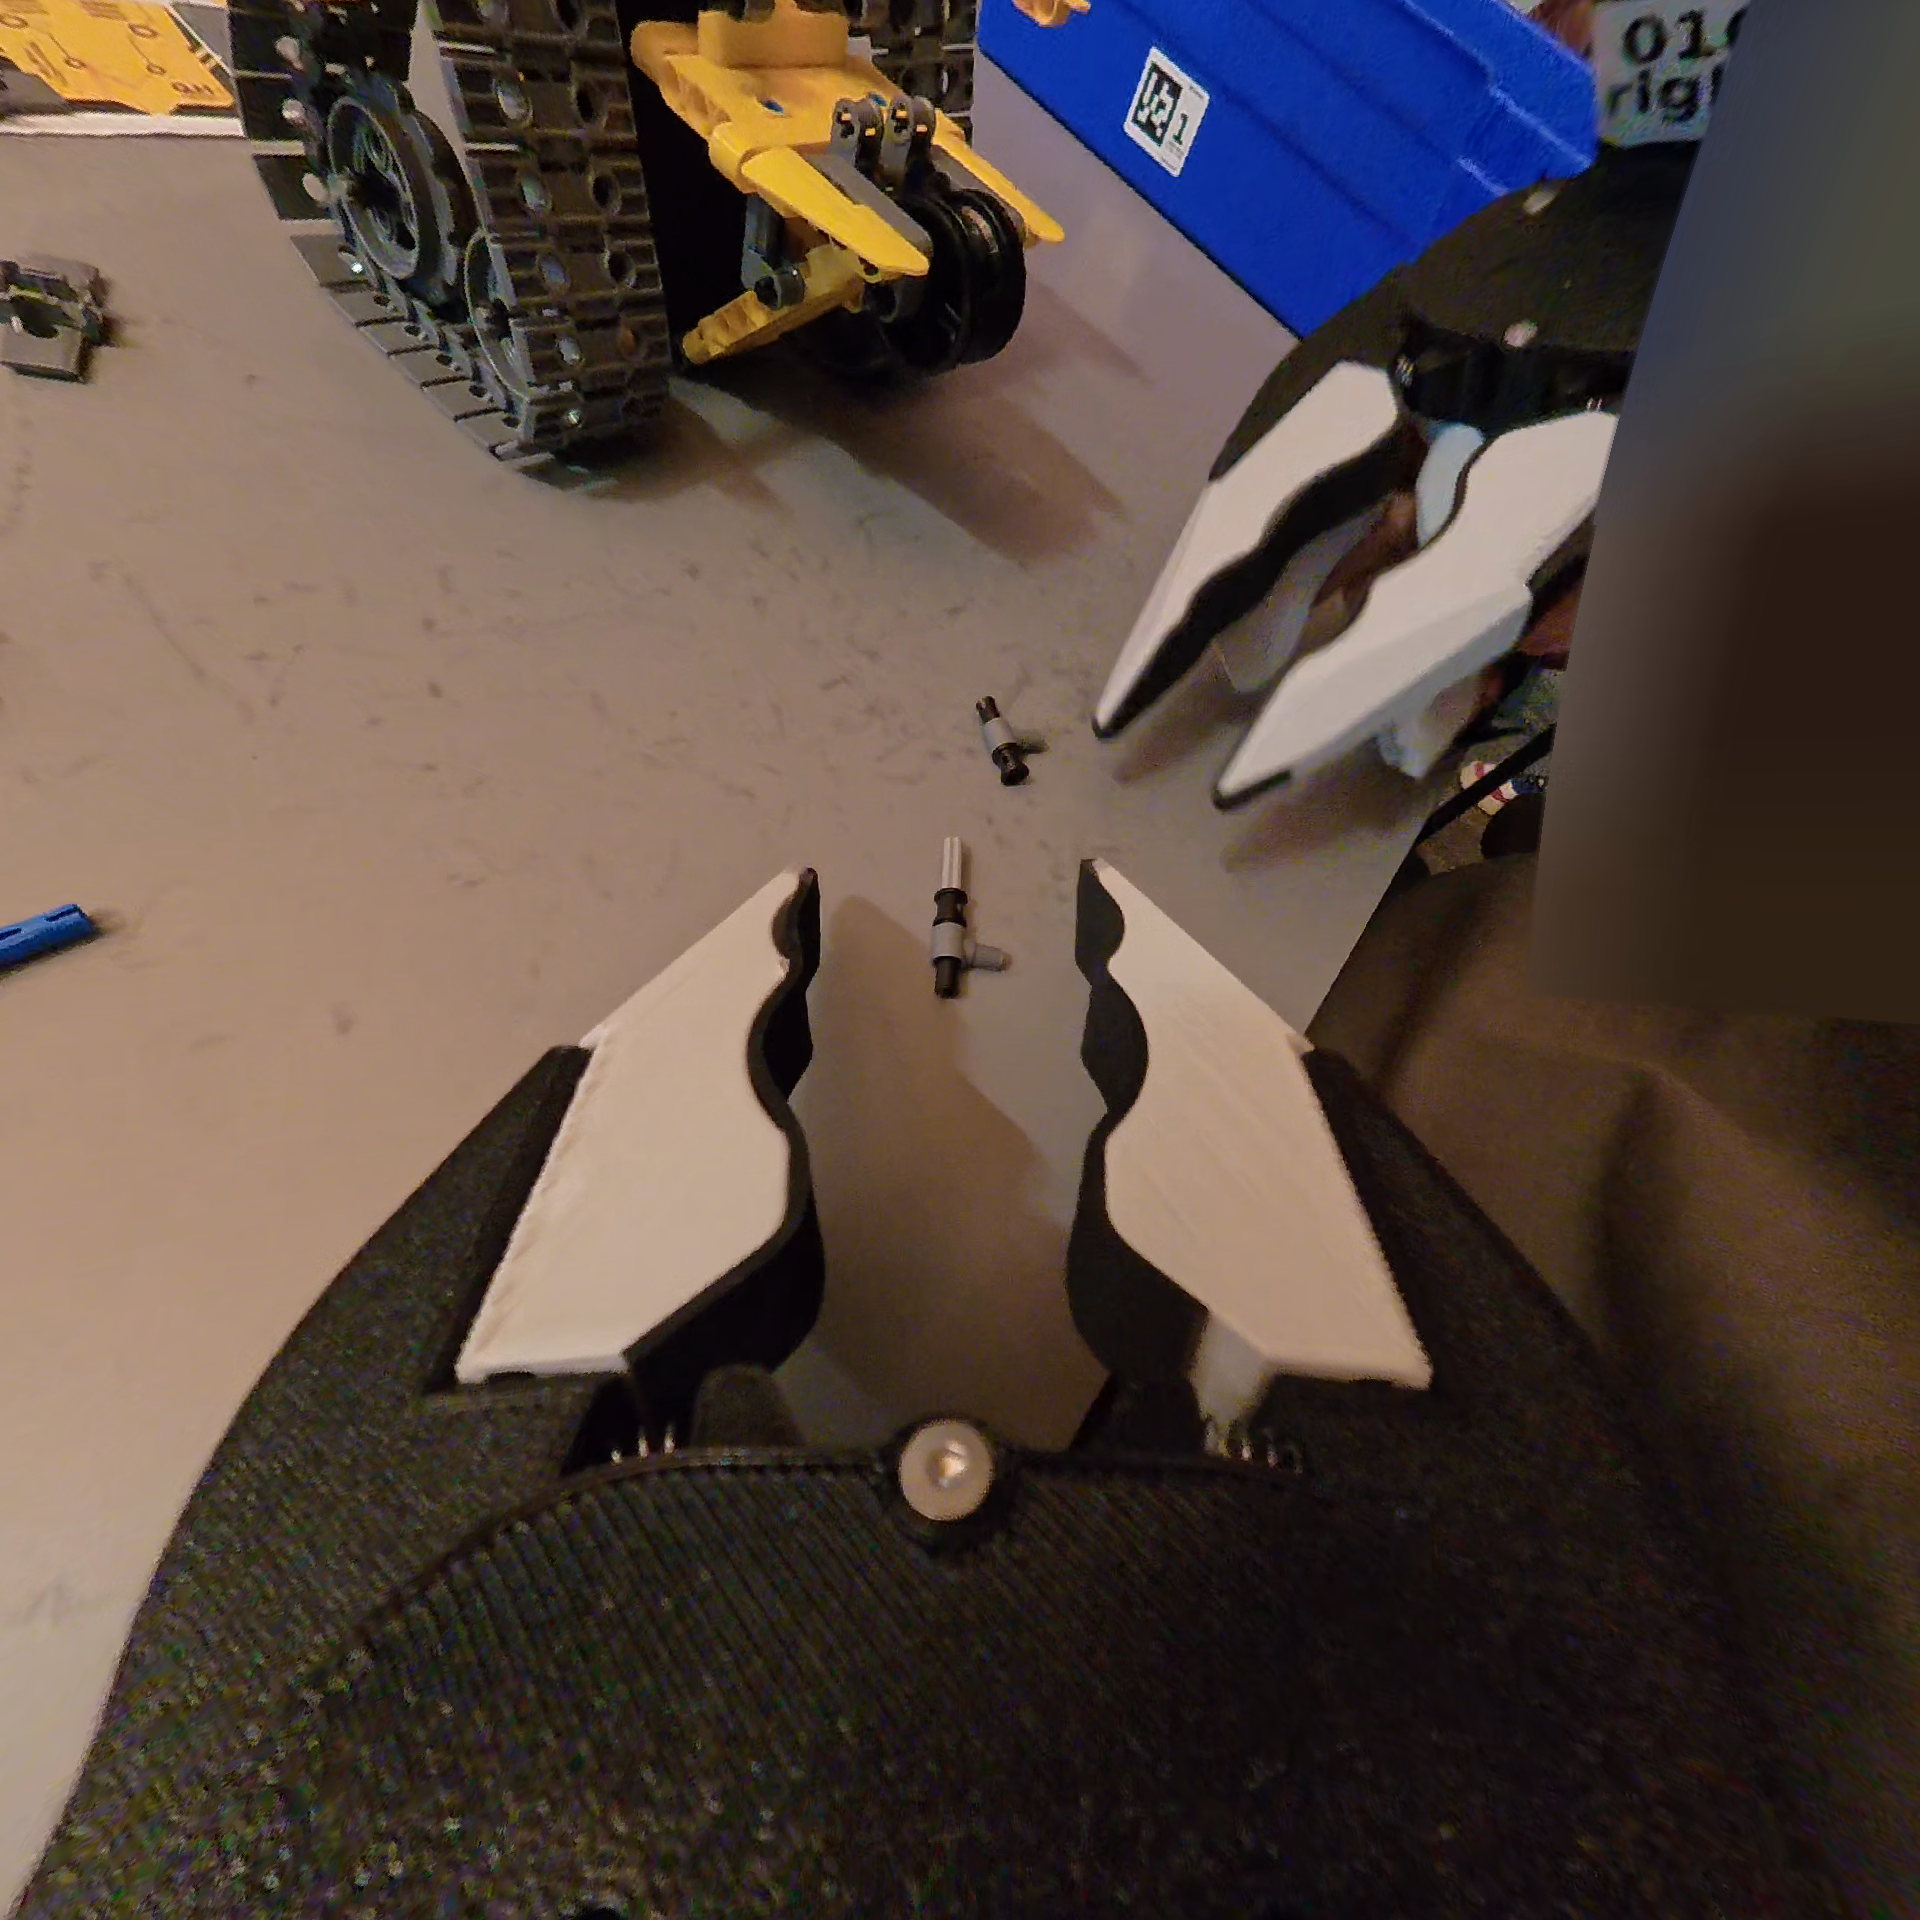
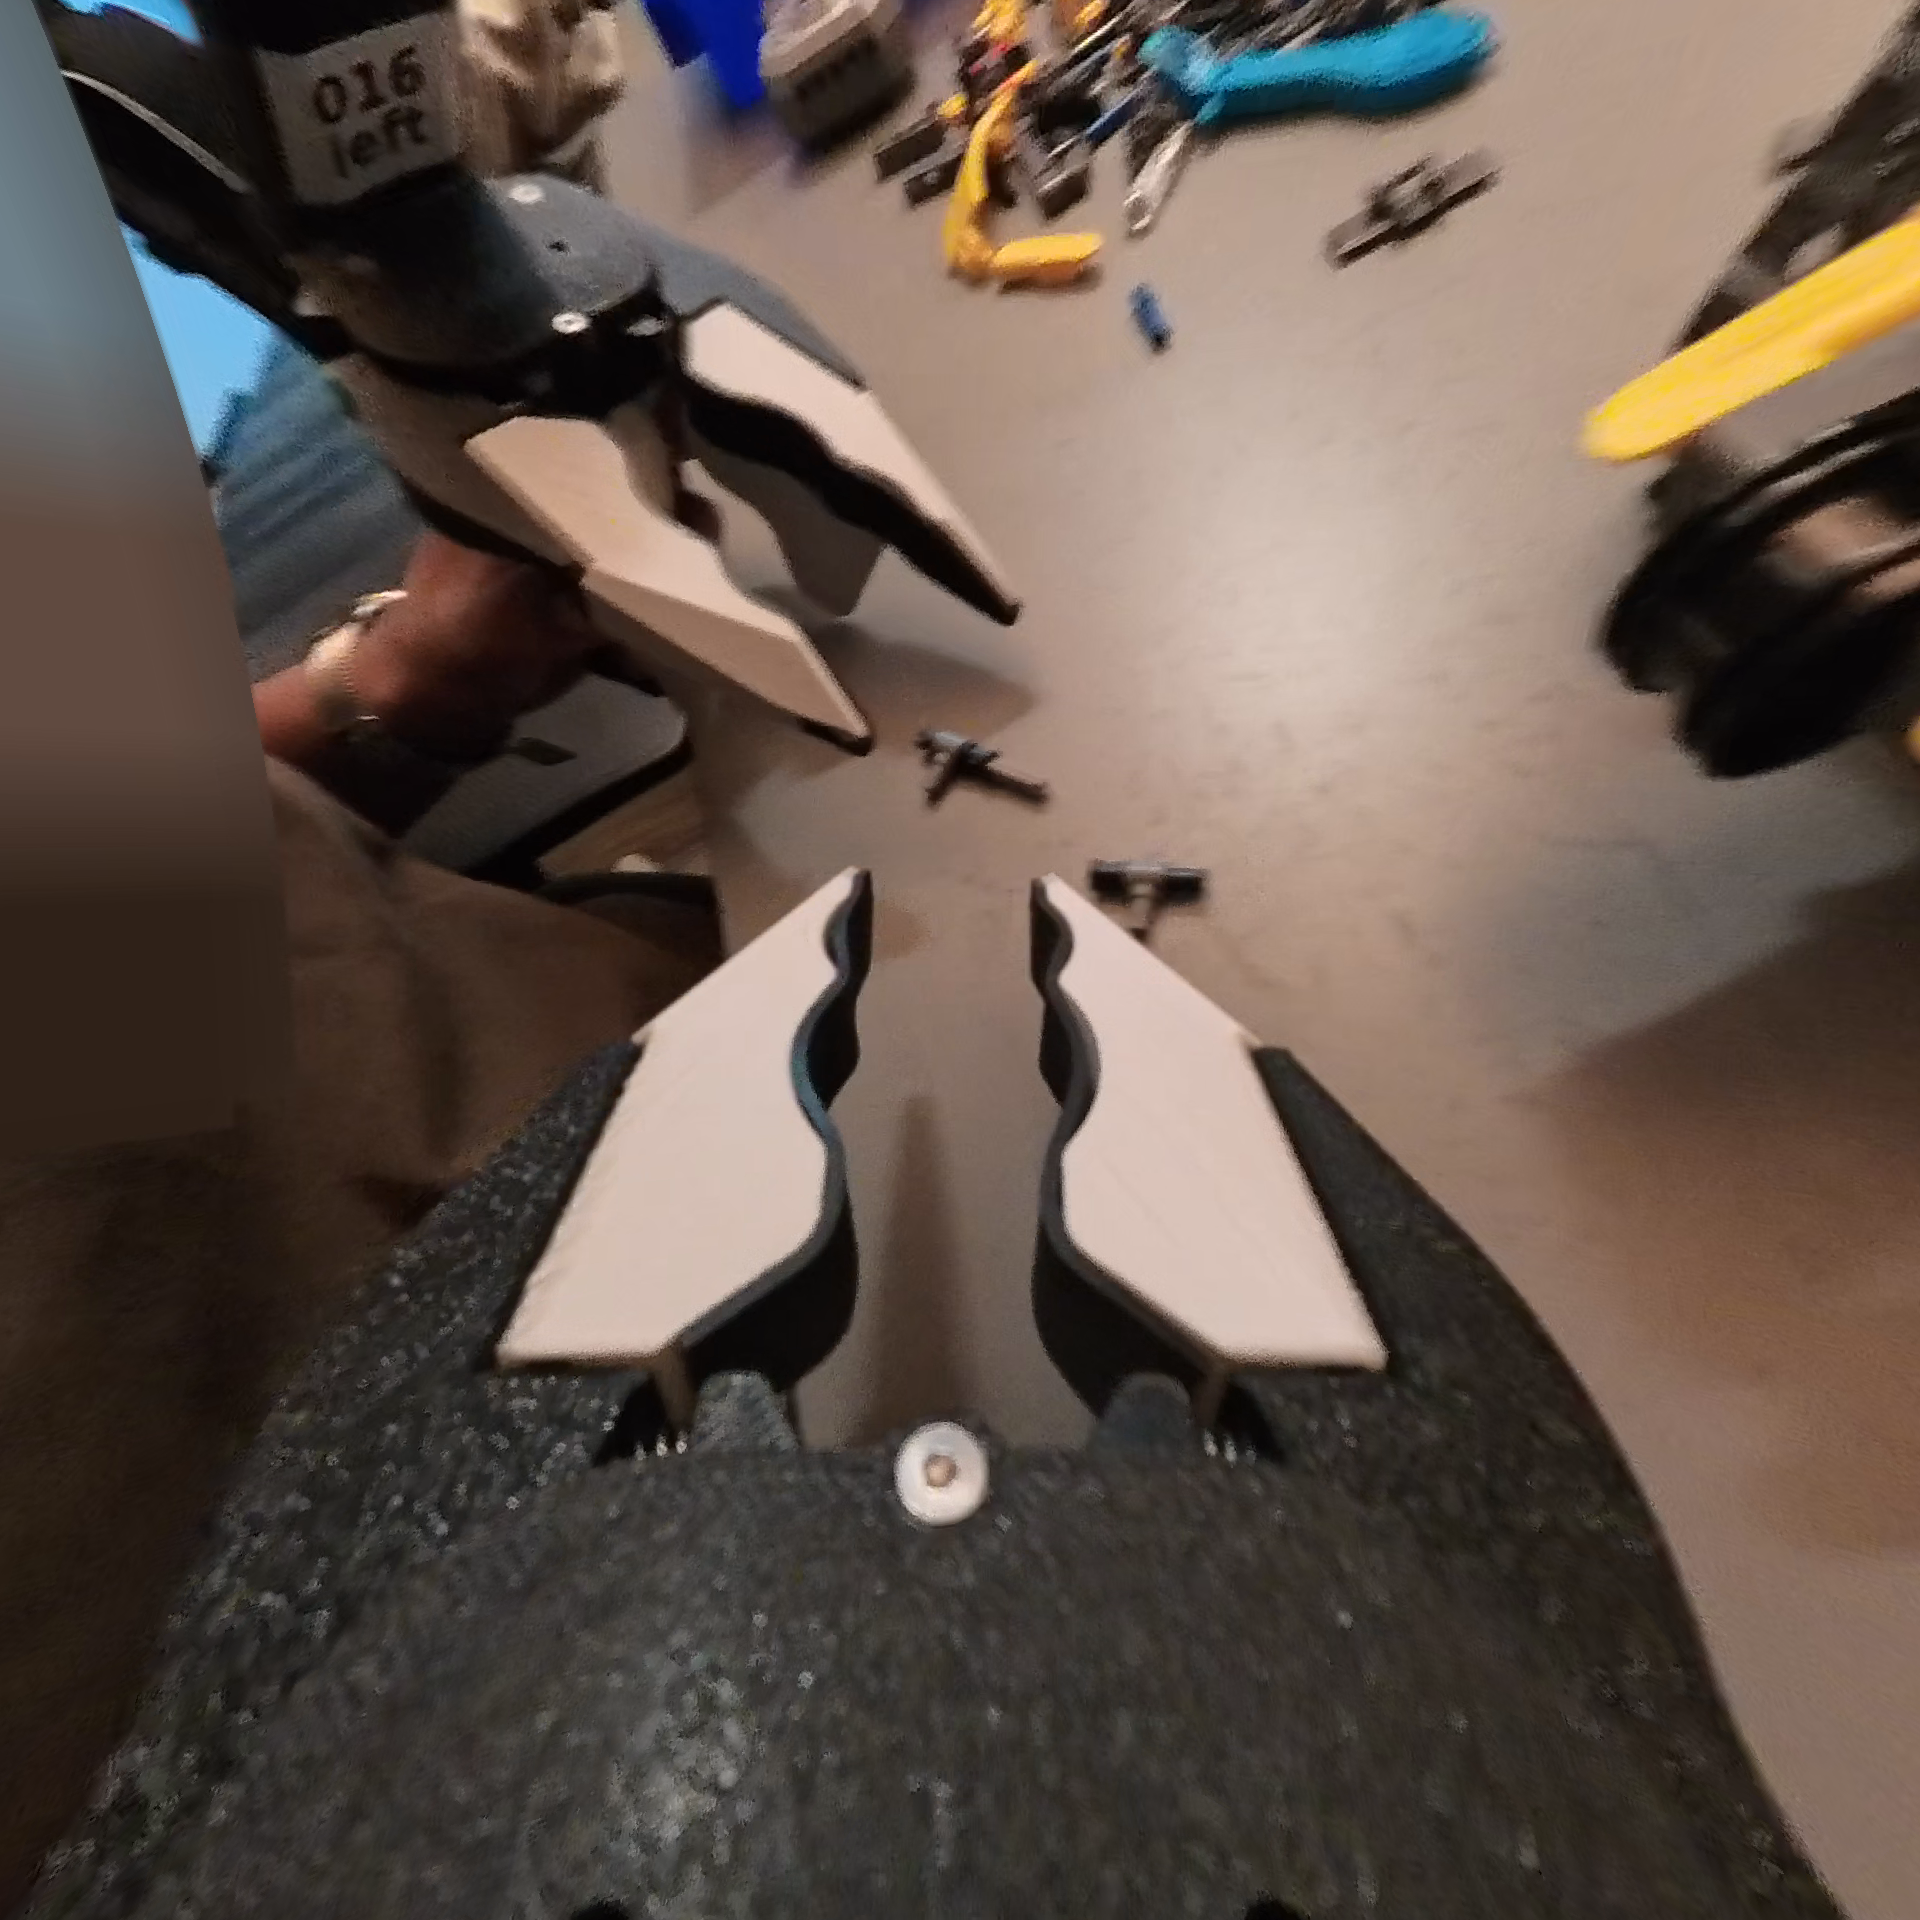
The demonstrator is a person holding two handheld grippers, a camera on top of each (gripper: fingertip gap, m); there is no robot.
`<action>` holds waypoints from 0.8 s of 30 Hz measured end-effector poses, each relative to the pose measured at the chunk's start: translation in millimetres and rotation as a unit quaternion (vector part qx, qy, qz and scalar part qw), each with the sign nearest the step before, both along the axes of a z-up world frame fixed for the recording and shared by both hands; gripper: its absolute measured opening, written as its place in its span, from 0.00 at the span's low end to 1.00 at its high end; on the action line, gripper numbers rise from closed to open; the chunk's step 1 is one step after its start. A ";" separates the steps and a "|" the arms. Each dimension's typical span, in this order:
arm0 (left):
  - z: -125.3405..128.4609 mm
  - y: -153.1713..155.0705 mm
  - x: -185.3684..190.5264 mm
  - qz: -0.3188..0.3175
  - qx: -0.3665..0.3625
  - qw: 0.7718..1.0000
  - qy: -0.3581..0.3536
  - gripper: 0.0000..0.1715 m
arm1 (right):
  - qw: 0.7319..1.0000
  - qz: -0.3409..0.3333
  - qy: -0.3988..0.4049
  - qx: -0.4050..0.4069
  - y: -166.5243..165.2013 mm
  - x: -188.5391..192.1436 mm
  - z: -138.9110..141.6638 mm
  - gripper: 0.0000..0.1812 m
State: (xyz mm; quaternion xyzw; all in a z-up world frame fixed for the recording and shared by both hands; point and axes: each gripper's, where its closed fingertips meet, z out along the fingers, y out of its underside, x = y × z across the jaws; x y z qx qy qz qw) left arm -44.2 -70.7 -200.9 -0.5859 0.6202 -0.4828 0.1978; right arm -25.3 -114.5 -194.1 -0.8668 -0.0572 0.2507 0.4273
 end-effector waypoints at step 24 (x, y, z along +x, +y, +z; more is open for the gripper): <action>-8.4 -6.5 -1.6 -0.020 0.028 0.999 0.025 0.15 | 0.982 0.046 -0.182 -0.009 8.3 22.9 -16.8 0.13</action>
